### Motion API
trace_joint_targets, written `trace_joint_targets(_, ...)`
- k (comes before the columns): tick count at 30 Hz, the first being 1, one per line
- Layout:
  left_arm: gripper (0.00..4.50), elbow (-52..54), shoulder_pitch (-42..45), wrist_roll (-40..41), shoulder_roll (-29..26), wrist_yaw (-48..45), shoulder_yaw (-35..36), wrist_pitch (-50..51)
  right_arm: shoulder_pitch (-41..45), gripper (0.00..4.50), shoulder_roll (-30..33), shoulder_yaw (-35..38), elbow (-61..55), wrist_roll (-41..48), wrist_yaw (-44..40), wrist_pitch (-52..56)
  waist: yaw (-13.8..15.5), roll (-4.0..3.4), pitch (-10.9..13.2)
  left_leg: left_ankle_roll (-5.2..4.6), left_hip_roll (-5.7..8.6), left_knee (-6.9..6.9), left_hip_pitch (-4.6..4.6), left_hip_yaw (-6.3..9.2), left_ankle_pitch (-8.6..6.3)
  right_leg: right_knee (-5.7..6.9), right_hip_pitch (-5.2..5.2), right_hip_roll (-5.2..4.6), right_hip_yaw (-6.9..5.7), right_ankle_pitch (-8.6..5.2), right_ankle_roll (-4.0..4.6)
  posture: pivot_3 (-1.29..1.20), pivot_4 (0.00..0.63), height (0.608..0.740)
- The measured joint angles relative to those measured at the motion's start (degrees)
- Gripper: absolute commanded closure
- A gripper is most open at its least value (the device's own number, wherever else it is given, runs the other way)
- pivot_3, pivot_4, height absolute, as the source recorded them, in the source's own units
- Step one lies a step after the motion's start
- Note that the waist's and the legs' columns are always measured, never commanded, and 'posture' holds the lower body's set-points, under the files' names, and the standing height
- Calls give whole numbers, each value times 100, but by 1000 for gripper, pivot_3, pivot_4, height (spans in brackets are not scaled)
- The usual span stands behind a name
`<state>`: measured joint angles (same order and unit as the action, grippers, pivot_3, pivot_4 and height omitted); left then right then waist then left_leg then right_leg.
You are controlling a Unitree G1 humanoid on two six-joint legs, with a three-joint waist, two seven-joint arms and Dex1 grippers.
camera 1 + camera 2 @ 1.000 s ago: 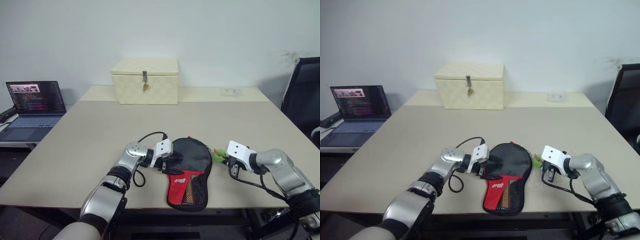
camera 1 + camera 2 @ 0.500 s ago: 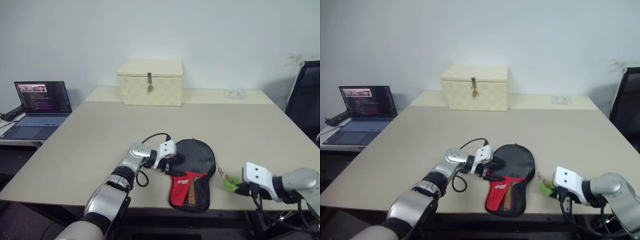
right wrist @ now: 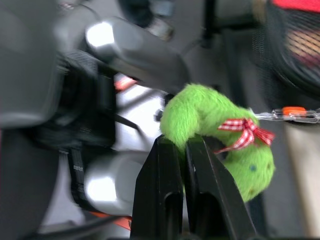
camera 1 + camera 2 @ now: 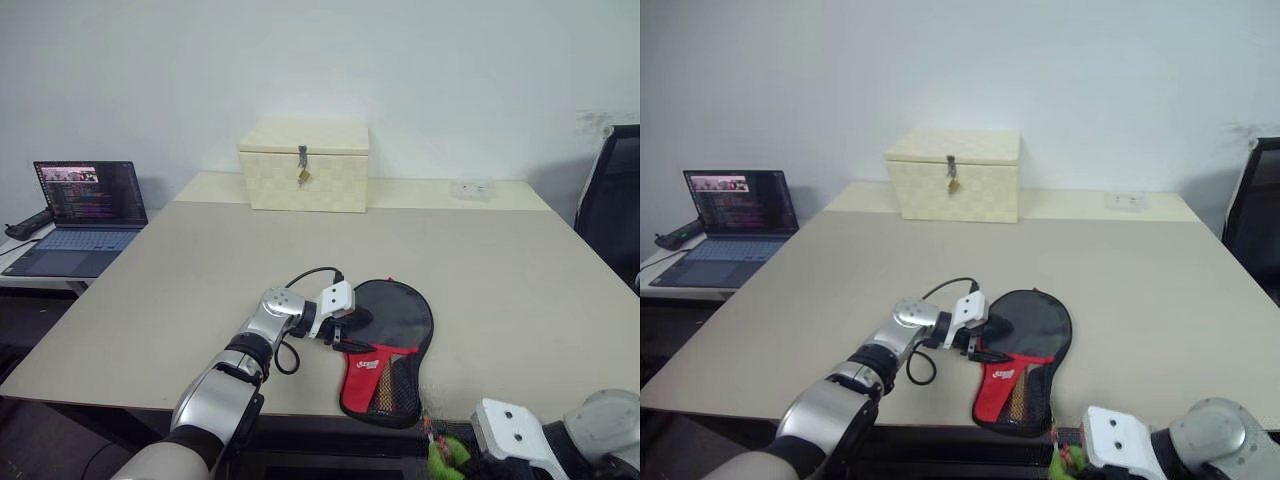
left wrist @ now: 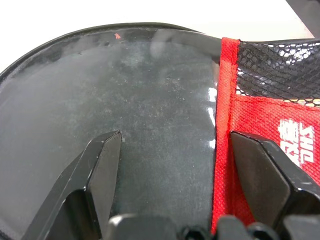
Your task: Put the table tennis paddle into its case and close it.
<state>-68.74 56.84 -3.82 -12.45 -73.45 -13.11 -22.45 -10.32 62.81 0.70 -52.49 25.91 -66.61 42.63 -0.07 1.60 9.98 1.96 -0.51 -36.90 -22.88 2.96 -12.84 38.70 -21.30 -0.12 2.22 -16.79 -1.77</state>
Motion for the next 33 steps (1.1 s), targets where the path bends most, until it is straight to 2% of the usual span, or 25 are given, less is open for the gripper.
trace_joint_targets(4, 793, -12, 0, -32, 13, 36, 0, 53, 38, 4465, 75, -149, -46, 138, 27, 50, 0, 22, -20, 0, -2, 0, 2, -1, 0, -6, 3, -1, -1, -1, -1, 0, 150, 740)
trace_joint_targets(14, 793, -12, 13, -93, 83, 156, 0, 62, 810, 4465, 8, -649, -130, 440, 429, 320, 15, 25, -28, 0, 0, 0, 1, 3, 0, -12, 8, -6, -3, -1, -3, 0, 150, 740)
trace_joint_targets(17, 793, -10, 10, -98, 97, 169, 1, 61, 985, 3800, 10, -612, -107, 600, 492, 492, 15, 25, -28, 0, 0, -1, 2, 3, 0, -14, 10, -7, -4, 0, -4, 0, 150, 740)
trace_joint_targets(22, 793, 36, -25, -98, 112, 188, 15, 60, 1376, 2115, 13, -263, 77, 1124, 571, 790, 14, 25, -29, 0, -1, -1, 3, 1, 0, -14, 11, -8, -1, 1, -5, 0, 150, 740)
trace_joint_targets(27, 793, 161, -135, -61, 80, 173, 132, 65, 2022, 2115, -203, 211, 721, 1534, 944, 1087, 17, 25, -29, 0, 1, 2, 1, 4, 0, -17, 10, -13, -3, 1, -5, 0, 150, 740)
trace_joint_targets(33, 793, 609, -497, 298, 23, 25, 448, 442, 2531, 2115, -709, 274, 1933, 1062, 1401, 543, -7, 27, -19, -3, -3, 9, -8, -4, -1, -12, -11, -8, 8, 2, -5, 0, 150, 740)
